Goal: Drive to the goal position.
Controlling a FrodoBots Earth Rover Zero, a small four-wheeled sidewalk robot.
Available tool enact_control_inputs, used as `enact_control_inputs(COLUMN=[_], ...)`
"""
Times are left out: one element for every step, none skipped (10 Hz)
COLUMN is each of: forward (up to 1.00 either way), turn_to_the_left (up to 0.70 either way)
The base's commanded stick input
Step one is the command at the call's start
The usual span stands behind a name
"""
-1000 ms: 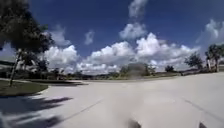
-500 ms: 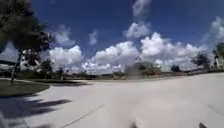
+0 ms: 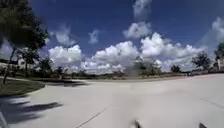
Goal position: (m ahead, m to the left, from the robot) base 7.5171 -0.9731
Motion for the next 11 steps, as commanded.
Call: enact_control_inputs(forward=[0.7,0.7,0.7,0.7,0.7,0.7,0.7,0.7,0.7,0.7,0.7], turn_to_the_left=[0.0,0.0,0.0,0.0,0.0,0.0,0.0,0.0,0.0,0.05,0.14])
